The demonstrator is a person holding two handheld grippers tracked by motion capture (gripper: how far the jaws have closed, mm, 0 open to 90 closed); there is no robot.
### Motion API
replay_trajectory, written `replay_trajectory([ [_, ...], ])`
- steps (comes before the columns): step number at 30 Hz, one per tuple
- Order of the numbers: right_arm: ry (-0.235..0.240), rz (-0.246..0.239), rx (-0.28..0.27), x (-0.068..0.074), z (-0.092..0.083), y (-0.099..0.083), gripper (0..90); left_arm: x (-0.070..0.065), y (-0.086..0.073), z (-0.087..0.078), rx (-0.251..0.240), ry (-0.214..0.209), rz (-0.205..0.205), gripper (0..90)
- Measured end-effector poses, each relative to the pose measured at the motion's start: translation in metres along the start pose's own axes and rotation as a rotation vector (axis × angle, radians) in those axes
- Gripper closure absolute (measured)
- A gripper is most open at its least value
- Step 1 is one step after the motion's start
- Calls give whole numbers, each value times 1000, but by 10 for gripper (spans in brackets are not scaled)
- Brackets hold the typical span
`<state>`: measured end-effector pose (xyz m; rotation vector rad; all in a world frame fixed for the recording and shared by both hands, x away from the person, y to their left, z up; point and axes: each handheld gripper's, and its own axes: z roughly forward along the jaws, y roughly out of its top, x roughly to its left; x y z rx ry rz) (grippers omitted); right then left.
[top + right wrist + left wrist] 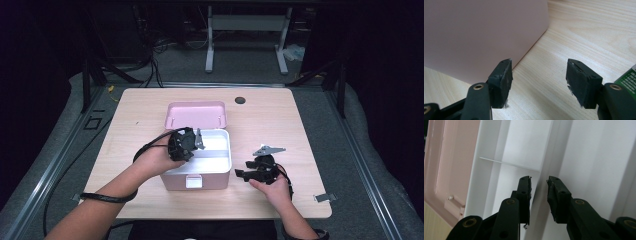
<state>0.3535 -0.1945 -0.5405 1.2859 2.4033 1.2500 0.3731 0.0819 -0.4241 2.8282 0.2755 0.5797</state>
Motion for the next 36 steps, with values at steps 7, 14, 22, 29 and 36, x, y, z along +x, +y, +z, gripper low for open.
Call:
replay_trajectory([
  [7,-2,-1,1,0,0,0,378,0,3,5,34,-3,21,748],
  [14,-3,-1,2,0,0,0,378,-2,9,7,67,5,55,778],
  [22,-3,1,4,1,1,0,378,-1,16,8,117,-9,90,788],
  [29,1,-3,4,1,1,0,378,-3,19,10,139,-8,152,812],
  [36,1,-6,8,2,1,0,379,4,20,9,142,-62,174,829],
])
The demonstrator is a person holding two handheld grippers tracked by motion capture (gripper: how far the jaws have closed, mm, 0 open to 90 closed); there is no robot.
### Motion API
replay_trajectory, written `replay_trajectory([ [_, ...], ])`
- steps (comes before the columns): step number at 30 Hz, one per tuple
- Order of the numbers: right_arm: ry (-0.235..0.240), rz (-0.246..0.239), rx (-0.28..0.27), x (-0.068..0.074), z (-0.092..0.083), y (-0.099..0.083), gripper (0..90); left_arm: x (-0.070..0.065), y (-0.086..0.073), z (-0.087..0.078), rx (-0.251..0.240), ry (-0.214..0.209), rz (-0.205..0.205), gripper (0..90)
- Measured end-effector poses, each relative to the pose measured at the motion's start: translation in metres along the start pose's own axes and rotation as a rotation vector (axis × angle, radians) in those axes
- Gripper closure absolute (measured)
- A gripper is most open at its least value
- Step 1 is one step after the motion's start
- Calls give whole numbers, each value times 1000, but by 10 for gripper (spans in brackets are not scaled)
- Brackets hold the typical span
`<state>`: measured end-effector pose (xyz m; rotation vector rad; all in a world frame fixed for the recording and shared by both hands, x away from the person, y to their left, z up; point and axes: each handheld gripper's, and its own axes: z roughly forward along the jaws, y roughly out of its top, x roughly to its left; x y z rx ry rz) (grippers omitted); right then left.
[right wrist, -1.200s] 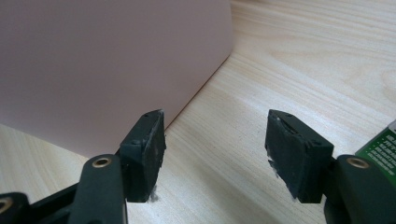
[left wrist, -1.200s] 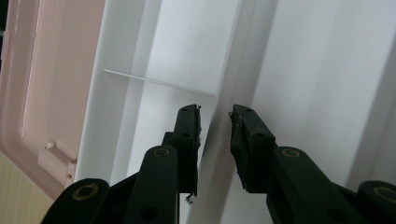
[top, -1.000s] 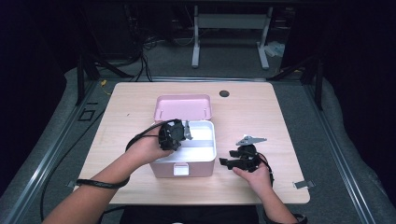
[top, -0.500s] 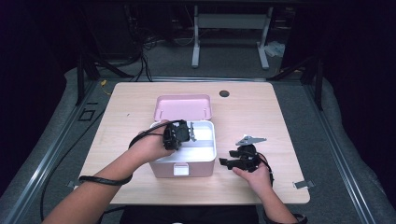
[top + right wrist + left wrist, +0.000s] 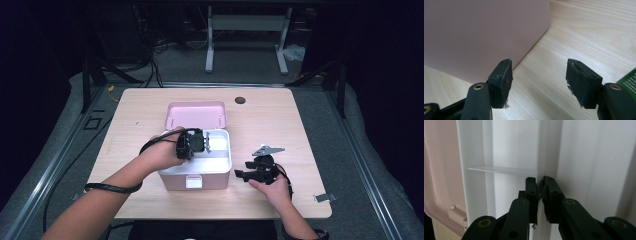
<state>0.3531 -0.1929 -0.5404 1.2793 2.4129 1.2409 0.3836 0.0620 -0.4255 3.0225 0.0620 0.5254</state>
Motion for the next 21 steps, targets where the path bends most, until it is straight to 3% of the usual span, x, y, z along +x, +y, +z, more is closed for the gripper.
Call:
replay_trajectory([
  [12,2,-6,-2,0,-1,0,380,9,0,-6,8,-72,5,865],
  [21,0,-6,1,1,0,0,380,12,-2,-35,-11,-42,-2,896],
])
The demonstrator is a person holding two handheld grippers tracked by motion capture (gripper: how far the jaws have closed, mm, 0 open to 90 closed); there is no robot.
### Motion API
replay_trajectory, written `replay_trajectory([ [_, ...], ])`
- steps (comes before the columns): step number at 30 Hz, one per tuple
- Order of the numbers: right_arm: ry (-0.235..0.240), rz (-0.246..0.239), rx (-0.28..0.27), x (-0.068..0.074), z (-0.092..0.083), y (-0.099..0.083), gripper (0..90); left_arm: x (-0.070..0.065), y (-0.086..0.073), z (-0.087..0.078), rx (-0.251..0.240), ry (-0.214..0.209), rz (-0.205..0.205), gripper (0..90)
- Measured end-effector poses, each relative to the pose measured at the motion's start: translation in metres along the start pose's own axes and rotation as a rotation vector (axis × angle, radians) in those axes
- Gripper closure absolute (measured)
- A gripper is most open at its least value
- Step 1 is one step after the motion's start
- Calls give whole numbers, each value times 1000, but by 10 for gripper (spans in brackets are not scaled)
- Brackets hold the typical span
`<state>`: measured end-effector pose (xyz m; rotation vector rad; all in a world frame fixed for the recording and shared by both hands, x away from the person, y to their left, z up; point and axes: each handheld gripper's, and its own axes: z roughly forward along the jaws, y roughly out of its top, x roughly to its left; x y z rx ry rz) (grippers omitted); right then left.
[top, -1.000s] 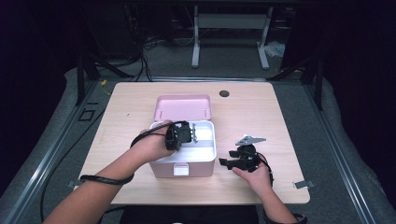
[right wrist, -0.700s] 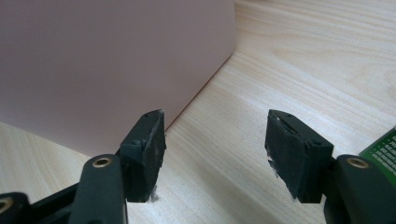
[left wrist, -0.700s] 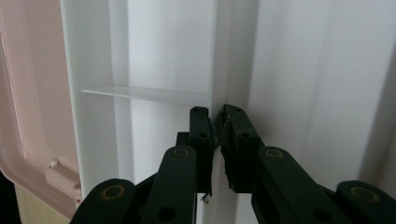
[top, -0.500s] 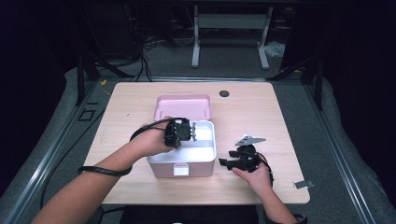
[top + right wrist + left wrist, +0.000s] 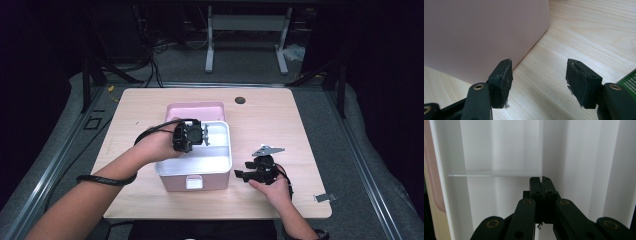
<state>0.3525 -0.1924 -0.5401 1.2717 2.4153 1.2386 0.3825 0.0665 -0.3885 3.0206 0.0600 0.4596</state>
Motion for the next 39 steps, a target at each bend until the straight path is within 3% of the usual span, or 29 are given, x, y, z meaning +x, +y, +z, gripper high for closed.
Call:
replay_trajectory([
  [6,1,7,0,0,0,0,380,2,-3,-10,6,-2,-27,897],
  [14,-5,1,1,0,1,0,380,8,-6,-19,-1,-1,-33,896],
  [23,-3,9,0,0,1,-1,380,17,-23,-29,10,-22,-109,896],
  [32,-8,11,-1,-1,0,-1,380,31,-57,-39,38,-10,-193,896],
  [38,-7,9,1,-1,1,-1,380,38,-91,-43,65,-1,-267,896],
  [39,-7,12,0,-1,1,-1,380,40,-103,-45,69,1,-296,896],
])
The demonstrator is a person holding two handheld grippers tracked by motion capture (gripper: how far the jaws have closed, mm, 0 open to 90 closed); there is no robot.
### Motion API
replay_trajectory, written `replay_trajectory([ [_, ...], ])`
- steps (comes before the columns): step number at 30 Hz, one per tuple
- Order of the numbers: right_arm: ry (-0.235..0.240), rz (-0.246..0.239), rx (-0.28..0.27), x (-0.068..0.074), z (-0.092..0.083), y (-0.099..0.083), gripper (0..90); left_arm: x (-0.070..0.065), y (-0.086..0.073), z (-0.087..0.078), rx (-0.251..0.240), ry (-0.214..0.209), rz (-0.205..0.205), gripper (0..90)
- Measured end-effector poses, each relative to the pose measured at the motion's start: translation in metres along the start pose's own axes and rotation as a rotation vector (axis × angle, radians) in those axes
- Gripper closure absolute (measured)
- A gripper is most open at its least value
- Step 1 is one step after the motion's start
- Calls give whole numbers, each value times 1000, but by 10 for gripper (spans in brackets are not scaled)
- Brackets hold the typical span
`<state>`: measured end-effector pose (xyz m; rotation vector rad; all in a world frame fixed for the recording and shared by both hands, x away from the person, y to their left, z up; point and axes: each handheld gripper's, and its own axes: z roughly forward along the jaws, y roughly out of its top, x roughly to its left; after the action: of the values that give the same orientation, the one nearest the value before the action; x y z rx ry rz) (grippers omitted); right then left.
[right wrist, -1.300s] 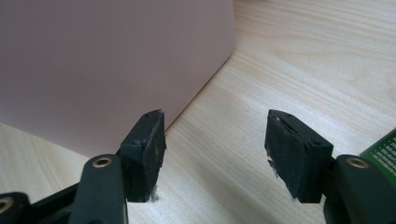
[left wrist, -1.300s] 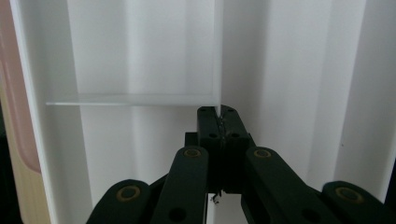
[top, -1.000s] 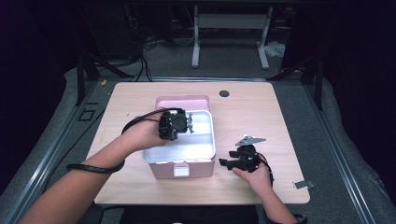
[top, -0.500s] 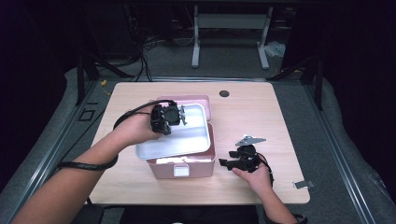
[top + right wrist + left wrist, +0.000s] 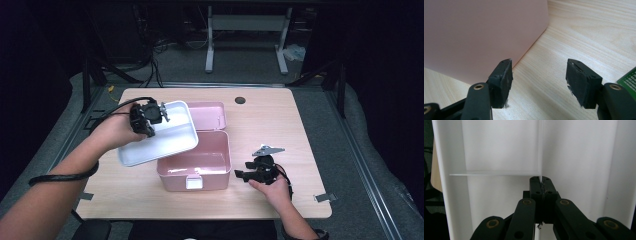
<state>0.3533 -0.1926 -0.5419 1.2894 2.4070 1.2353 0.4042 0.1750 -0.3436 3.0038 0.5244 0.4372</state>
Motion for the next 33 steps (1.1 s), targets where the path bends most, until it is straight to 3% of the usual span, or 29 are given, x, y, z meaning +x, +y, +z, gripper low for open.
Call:
replay_trajectory([
  [2,1,-1,0,0,0,0,380,3,-6,-1,1,1,-11,896],
  [6,1,-1,4,0,1,0,380,12,-28,-2,-4,-1,-76,896],
  [12,7,2,2,1,1,0,380,24,-56,1,24,-9,-149,896],
  [19,-4,-1,3,1,1,0,379,37,-78,9,20,-22,-230,896],
  [23,0,2,4,1,2,0,380,47,-88,24,38,-32,-291,896],
  [30,-1,0,4,1,2,0,380,62,-101,56,39,-94,-436,896],
  [33,-1,0,3,1,2,0,380,64,-104,72,47,-113,-468,896],
])
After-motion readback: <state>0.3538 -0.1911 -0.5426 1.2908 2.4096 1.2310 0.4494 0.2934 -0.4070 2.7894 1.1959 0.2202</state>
